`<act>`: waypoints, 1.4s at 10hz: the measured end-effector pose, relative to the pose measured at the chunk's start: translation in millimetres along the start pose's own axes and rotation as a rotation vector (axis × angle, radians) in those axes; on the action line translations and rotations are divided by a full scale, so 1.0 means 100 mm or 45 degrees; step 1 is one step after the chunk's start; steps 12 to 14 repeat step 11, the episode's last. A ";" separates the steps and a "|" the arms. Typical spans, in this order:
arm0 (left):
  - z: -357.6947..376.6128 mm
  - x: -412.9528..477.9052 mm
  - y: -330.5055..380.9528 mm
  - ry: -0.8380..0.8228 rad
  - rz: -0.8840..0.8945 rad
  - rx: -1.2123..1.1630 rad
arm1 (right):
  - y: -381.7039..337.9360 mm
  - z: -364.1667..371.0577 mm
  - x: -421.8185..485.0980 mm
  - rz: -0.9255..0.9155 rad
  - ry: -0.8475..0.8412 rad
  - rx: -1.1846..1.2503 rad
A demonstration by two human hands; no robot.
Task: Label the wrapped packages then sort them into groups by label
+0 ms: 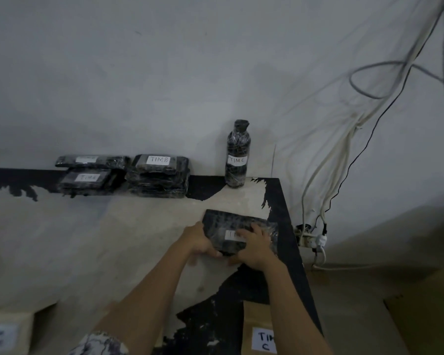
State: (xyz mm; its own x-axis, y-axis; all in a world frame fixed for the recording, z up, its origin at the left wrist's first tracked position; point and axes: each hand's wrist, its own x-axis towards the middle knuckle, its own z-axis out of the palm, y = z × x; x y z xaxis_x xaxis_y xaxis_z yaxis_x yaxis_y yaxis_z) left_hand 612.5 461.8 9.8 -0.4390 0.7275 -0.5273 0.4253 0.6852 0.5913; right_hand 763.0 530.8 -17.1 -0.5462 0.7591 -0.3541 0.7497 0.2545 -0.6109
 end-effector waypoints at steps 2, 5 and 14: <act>0.05 0.22 -0.02 0.141 0.133 0.351 | -0.02 -0.10 0.32 -0.123 0.015 -0.210; -0.04 0.64 -0.03 0.367 0.211 0.458 | -0.13 -0.11 0.55 0.189 0.434 -0.174; 0.01 0.63 -0.11 0.285 0.269 0.398 | 0.02 -0.15 0.50 0.135 0.558 0.113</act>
